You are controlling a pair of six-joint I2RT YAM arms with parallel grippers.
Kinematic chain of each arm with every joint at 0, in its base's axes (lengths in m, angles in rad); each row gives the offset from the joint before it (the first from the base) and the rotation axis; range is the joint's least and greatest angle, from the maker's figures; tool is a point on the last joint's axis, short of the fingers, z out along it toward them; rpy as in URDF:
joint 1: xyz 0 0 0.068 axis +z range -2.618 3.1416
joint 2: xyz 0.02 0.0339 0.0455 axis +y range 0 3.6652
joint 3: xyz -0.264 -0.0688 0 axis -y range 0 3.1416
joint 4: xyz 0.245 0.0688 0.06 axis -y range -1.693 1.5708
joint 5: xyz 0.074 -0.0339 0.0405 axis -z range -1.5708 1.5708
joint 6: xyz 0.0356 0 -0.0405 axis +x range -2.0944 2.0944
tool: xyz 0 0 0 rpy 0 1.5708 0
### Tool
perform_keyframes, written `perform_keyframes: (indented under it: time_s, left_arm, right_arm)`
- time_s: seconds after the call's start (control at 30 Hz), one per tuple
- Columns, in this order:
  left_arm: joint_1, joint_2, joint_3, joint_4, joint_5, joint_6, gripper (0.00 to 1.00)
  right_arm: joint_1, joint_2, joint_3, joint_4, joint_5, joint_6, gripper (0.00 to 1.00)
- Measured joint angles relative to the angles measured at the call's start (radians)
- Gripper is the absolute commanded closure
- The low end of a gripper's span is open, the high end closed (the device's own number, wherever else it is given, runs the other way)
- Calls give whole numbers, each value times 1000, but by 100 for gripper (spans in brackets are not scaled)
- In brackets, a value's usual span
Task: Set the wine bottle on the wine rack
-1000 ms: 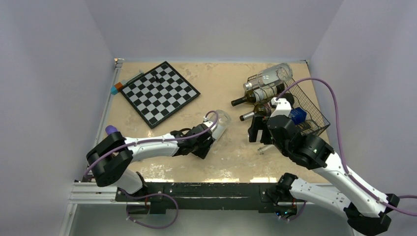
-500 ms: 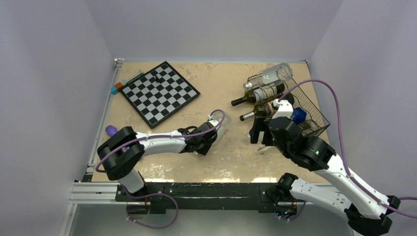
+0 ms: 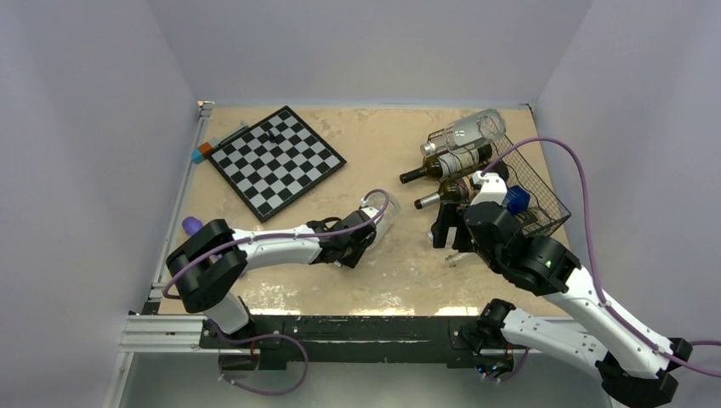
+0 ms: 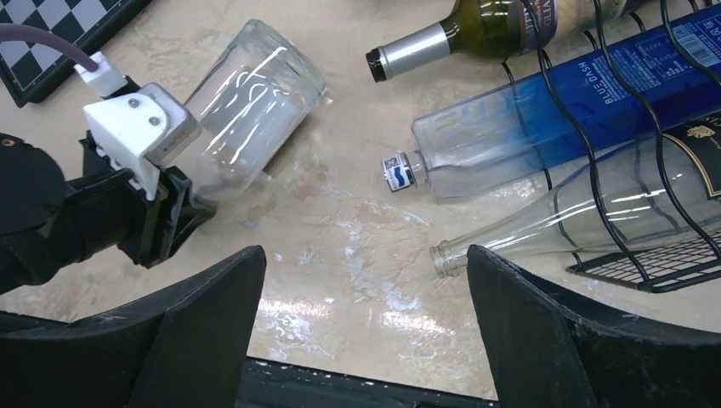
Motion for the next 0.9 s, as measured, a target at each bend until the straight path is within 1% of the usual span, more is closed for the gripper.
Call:
perform_keyframes:
  time_s: [0.13,0.33,0.67,0.77,0.83,0.9]
  left_arm:
    - [0,-74,1,-73,-3,8,100]
    - [0,-168,48,-198,-2,33,100]
    - [0,-265,123,-225,-1,67,100]
    - [1,-296,148,-224,13,89,100]
    - [3,-293,193,-231,37,105,100]
    - [7,-262,273,-255,66,126,100]
  right_arm:
    - [0,0,1,0,0,0,9]
    - [0,0,13,0,3,-1,9]
    - [0,-1,27,-8,20,-4,9]
    - [0,-8,51,-23,50,-12,11]
    - [0,-15,76,-44,86,-18,11]
    - [0,-14,114,-77,131,-18,11]
